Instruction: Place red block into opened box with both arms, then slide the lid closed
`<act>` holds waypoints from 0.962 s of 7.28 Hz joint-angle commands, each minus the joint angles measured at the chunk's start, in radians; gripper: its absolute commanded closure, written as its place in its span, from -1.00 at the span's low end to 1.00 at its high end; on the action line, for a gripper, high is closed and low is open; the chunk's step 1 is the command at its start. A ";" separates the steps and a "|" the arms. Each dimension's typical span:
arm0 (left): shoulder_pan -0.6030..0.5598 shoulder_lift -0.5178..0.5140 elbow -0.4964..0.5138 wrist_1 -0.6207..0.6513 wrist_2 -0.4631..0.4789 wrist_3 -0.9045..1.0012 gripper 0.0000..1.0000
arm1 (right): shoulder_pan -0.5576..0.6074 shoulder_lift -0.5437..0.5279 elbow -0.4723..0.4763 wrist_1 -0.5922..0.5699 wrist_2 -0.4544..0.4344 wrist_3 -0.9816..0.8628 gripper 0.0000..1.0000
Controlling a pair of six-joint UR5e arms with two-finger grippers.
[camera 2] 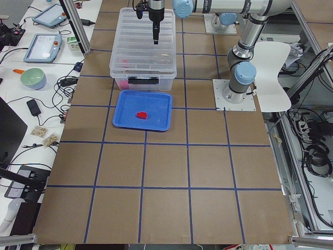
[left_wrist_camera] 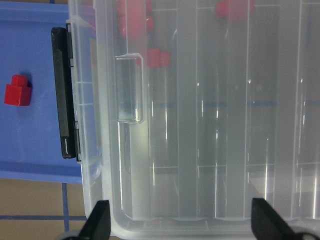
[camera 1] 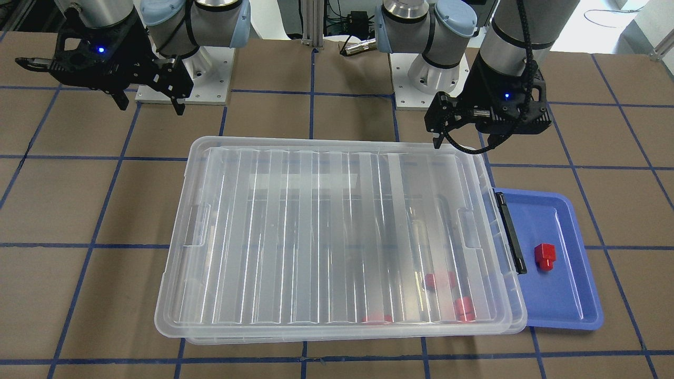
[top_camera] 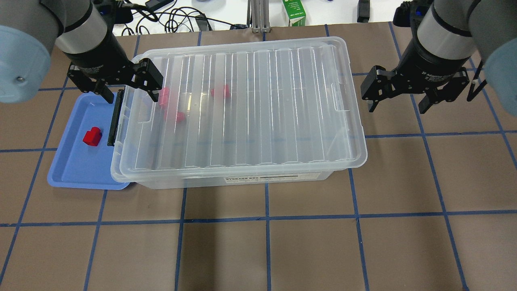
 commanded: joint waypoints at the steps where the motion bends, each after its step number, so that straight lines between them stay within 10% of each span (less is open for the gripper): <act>1: 0.000 0.000 0.000 0.000 0.000 0.002 -1.00 | 0.000 0.002 0.000 0.001 0.001 -0.001 -1.00; 7: 0.000 0.000 0.000 0.000 0.000 0.000 -1.00 | -0.002 0.014 0.003 0.001 0.011 -0.001 -1.00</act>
